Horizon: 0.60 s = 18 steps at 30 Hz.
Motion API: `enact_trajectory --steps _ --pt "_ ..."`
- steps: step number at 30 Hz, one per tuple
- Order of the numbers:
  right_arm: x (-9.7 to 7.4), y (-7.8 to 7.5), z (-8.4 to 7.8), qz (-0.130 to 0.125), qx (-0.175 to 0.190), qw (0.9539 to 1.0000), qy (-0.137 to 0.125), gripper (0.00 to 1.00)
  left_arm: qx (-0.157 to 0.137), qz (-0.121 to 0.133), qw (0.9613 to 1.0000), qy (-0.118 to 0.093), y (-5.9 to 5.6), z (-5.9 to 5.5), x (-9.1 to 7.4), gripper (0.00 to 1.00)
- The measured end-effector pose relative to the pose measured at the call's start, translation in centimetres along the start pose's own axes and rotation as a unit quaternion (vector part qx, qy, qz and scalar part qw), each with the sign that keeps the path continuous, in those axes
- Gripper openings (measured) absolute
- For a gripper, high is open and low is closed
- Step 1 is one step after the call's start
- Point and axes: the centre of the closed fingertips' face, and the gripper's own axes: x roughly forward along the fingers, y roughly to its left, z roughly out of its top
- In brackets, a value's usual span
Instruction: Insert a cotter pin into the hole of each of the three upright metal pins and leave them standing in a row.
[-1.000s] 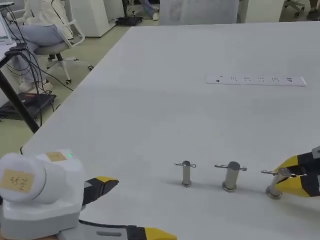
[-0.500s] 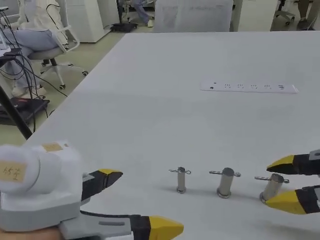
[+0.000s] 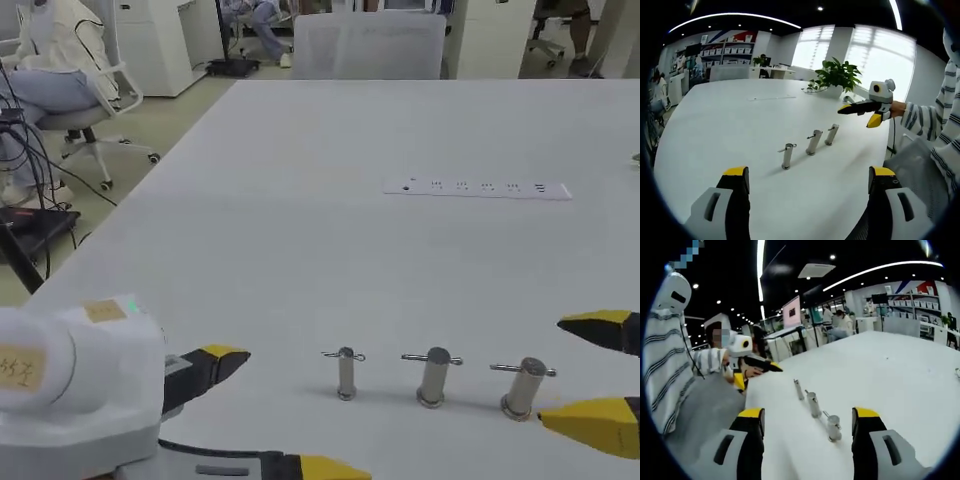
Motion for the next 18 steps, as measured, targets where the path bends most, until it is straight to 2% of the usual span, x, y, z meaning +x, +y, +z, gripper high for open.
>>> enact_trajectory --steps 8,11,18 --pt "-1.8 0.3 -0.8 -0.027 0.015 0.9995 0.002 0.86 -0.004 -0.005 1.0000 0.006 -0.1 -0.4 0.0 1.00" --pt "-2.5 0.1 -0.5 -0.037 0.021 0.9990 -0.011 0.92 -0.005 -0.003 1.0000 0.004 -0.1 -0.3 -0.3 1.00" --pt "-3.3 0.4 -0.6 -0.044 0.027 0.9985 -0.015 0.95 -0.011 -0.004 0.9999 0.006 -0.2 -0.4 -1.1 0.99"
